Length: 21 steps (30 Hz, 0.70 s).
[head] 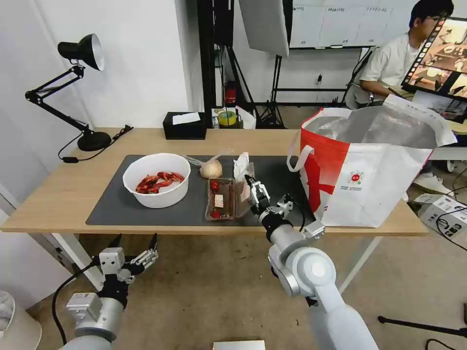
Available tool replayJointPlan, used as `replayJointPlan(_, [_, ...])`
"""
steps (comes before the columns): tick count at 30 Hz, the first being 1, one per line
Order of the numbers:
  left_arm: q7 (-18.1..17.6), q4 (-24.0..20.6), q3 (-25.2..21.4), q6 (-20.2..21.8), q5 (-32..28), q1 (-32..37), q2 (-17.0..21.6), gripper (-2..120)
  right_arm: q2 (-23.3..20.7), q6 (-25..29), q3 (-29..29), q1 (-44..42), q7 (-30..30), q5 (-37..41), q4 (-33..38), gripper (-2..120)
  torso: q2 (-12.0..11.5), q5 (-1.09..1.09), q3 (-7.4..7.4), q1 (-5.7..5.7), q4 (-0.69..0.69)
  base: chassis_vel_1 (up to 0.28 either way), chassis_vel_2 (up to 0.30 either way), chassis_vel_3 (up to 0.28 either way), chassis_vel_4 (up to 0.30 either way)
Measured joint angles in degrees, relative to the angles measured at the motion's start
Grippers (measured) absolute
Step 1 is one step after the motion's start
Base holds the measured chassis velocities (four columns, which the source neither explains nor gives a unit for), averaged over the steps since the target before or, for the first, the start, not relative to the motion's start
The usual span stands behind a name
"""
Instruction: Pick up the trash from the table and place it into the takeout bag.
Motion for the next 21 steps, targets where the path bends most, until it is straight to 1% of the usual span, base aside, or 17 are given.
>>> replayJointPlan(3, [0.02,-0.22,-0.26,-0.1,0.23,0.28,-0.27,100,0.55,-1.86,-1.23,1.15,1.04,-0.01,-0.71,100,0.0,0.0,0.0,0.0,0.0,0.0,0.0,0.0,0.0])
replayJointPlan(5, [0.02,-0.44,-0.53,-0.13,0.34,0.5,-0.38,100,1.06,-5.6,-1.89,2.67,2.98,-0.06,-1.77,100,0.0,0.0,0.0,0.0,0.0,0.0,0.0,0.0,0.0])
replayJointPlan(6, [0.02,-0.44,-0.53,-0.13,0.34,0.5,-0.38,100,1.06,-5.6,-1.89,2.67,2.98,-0.06,-1.77,100,0.0,0.0,0.0,0.0,0.0,0.0,0.0,0.0,0.0])
replayJointPlan(9, [0.02,-0.93,-1.06,-0.13,0.42,1.0,-0.34,100,0.45,-11.99,-2.43,6.04,7.38,1.34,-2.67,100,0.0,0.0,0.0,0.0,0.01,0.0,0.0,0.0,0.0])
replayJointPlan(12, [0.02,-1.14,-1.34,-0.13,0.45,1.24,-0.33,100,-0.53,-13.19,-2.92,7.62,8.76,2.06,-2.99,100,0.0,-0.01,0.0,0.0,0.01,0.0,0.0,0.0,0.0])
replayJointPlan(13, [0.01,-1.33,-1.58,-0.13,0.46,1.4,-0.38,100,-1.66,-13.73,-3.25,8.92,10.02,2.97,-3.24,100,0.0,0.0,0.0,0.0,0.01,0.0,0.0,0.0,0.0])
replayJointPlan(14, [0.01,-1.33,-1.58,-0.13,0.46,1.4,-0.38,100,-1.66,-13.73,-3.25,8.92,10.02,2.97,-3.24,100,0.0,0.0,0.0,0.0,0.01,0.0,0.0,0.0,0.0])
replayJointPlan(15, [0.01,-1.41,-1.65,-0.13,0.47,1.47,-0.46,100,-2.59,-13.87,-3.31,9.76,10.75,3.8,-3.35,100,0.0,0.0,0.0,0.0,0.0,0.0,0.0,0.0,0.0])
replayJointPlan(21, [0.01,-1.54,-1.68,-0.13,0.58,1.56,-0.67,100,-4.46,-13.91,-3.17,10.44,11.18,5.36,-3.41,100,0.0,0.0,0.0,0.0,0.0,0.0,0.0,0.0,0.0])
